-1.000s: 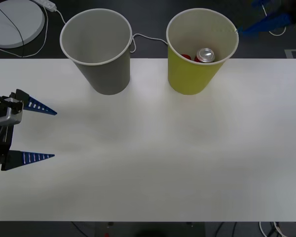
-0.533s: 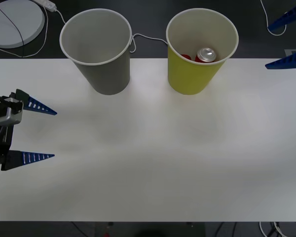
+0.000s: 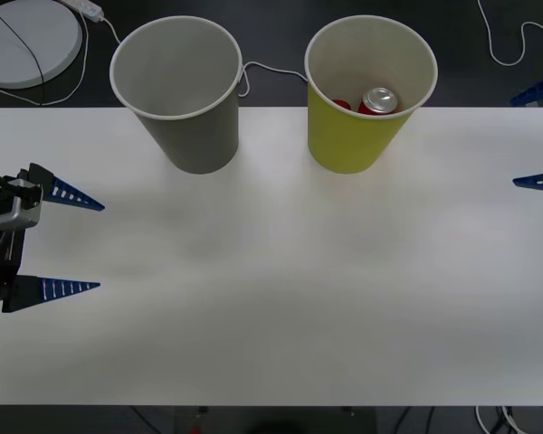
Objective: Put the can into the green bin and the plastic bottle into the gray bin
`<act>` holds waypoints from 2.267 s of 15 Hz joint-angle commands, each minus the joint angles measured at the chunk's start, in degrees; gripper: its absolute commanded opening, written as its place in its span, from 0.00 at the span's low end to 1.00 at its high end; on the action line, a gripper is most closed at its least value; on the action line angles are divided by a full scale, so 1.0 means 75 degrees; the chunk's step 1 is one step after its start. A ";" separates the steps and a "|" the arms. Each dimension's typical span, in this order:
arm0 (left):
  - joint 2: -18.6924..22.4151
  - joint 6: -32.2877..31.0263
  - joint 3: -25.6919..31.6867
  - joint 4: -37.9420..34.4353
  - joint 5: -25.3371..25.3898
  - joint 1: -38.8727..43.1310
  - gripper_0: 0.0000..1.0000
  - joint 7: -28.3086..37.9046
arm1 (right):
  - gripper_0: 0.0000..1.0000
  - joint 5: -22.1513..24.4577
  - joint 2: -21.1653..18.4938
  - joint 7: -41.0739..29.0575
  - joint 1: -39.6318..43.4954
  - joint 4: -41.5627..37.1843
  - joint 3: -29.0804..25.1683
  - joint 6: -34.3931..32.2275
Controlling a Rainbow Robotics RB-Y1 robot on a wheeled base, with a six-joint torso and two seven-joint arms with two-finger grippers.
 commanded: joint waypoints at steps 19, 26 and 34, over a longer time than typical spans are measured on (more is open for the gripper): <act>0.0000 0.0000 0.0000 0.0000 0.0000 0.0000 1.00 0.0000 | 1.00 0.0328 0.1507 0.2736 0.2597 -0.0010 -0.1034 0.0000; 0.0000 0.0000 0.0000 0.0000 0.0000 0.0000 1.00 0.0000 | 1.00 0.0973 0.2374 0.3076 0.2738 -0.0338 -0.1058 0.0000; 0.0000 0.0000 0.0000 0.0000 0.0000 0.0000 1.00 0.0000 | 1.00 0.1055 0.2480 0.3134 0.2726 -0.0572 -0.1022 0.0000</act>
